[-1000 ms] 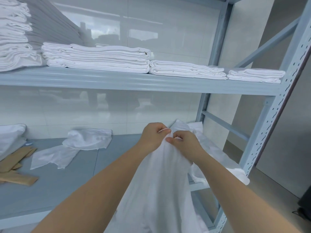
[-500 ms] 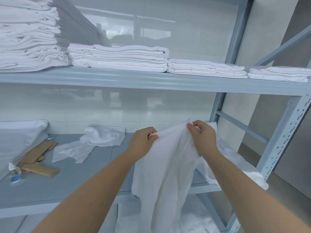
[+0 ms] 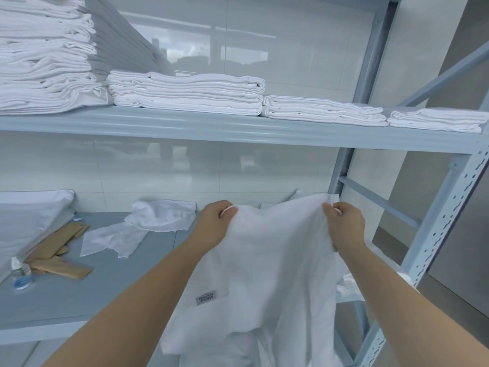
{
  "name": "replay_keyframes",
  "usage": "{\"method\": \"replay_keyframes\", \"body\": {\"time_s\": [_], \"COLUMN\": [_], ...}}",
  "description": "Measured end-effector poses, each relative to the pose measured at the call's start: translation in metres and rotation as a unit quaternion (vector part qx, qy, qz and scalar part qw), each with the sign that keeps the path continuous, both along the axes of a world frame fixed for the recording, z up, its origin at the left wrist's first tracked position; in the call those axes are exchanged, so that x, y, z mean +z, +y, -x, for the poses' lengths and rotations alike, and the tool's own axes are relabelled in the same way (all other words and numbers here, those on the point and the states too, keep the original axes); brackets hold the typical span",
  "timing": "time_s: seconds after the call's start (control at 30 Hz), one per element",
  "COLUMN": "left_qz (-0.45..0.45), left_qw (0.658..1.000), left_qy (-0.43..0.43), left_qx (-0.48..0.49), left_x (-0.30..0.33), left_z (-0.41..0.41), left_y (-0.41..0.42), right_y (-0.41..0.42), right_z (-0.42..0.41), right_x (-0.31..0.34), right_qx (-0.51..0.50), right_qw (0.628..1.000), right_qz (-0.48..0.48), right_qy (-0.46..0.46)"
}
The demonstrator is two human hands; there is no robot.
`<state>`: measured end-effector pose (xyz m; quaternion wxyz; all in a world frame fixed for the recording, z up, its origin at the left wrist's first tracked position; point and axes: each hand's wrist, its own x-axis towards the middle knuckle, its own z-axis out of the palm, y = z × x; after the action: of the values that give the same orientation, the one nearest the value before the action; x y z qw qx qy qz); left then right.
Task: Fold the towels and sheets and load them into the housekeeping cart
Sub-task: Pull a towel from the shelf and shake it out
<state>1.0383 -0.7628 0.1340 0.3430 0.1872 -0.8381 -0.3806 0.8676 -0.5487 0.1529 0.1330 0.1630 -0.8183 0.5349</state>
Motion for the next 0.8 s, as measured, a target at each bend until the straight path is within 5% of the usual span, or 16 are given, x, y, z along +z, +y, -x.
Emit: {"method": "replay_keyframes", "body": {"time_s": [0.13, 0.33, 0.53, 0.8], "left_qz": [-0.001, 0.037, 0.025, -0.003], "left_qw": [0.998, 0.992, 0.992, 0.995], "left_qy": [0.010, -0.030, -0.058, -0.082], "left_qx": [-0.063, -0.120, -0.107, -0.050], "left_x": [0.025, 0.030, 0.025, 0.011], "left_z": [0.021, 0.043, 0.023, -0.023], "left_y": [0.025, 0.048, 0.030, -0.008], "right_y": [-0.005, -0.035, -0.041, -0.041], "right_z": [-0.020, -0.046, -0.045, -0.027], "right_x": [0.000, -0.010, -0.020, -0.006], "right_qx": [0.105, 0.274, 0.229, 0.147], "right_qw": [0.994, 0.957, 0.970, 0.989], "right_qz": [0.040, -0.097, -0.057, 0.005], "right_qy": [-0.010, 0.012, 0.060, 0.013]}}
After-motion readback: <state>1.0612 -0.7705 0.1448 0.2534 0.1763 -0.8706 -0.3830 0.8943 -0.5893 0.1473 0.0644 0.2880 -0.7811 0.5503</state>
